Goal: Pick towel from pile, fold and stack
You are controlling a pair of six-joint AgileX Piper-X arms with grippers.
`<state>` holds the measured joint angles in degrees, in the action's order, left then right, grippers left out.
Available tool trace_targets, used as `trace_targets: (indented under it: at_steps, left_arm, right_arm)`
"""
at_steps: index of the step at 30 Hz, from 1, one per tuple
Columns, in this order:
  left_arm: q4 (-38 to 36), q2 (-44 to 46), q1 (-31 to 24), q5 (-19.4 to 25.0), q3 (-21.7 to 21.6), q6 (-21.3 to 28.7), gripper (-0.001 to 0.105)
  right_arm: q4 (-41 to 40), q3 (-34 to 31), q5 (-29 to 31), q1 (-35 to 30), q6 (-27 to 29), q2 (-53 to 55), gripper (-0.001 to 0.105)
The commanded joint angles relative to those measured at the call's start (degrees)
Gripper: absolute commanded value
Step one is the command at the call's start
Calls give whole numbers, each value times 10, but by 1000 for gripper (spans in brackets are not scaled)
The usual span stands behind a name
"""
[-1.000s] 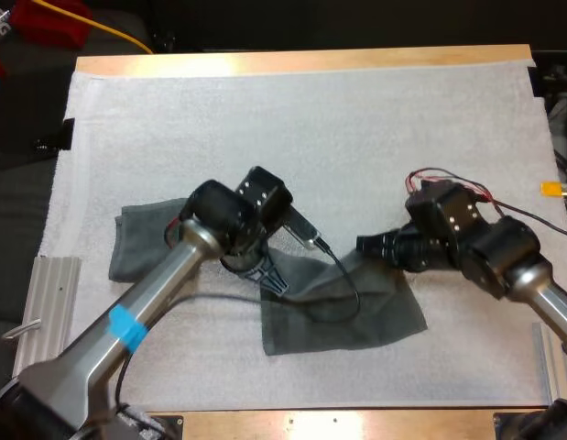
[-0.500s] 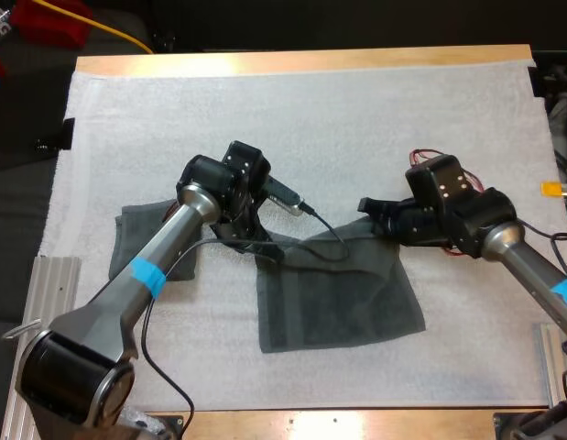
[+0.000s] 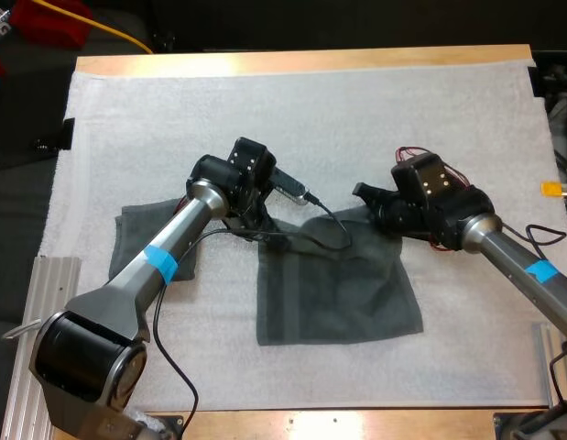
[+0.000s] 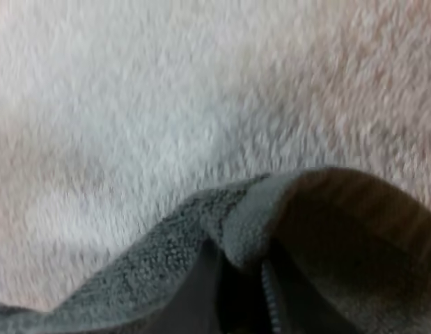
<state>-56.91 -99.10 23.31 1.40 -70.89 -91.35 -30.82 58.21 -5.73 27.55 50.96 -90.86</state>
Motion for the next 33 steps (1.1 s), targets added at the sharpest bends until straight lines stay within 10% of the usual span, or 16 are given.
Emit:
trace_targets:
  at_steps: [1,12,15,19,33]
  left_arm:
    - [9,0,0,10,-2,-1,0]
    - [25,0,0,43,-2,-14,1]
    - [29,0,0,44,-2,-14,17]
    - [29,0,0,44,-2,-14,67]
    - [-48,0,0,83,-2,-14,66]
  right_arm:
    - [12,1,21,-1,-8,2,1]
    - [23,1,93,-1,-49,2,1]
    - [26,1,113,-1,-62,2,1]
    - [38,1,124,-1,-62,2,2]
    - [106,1,109,-9,-13,2,69]
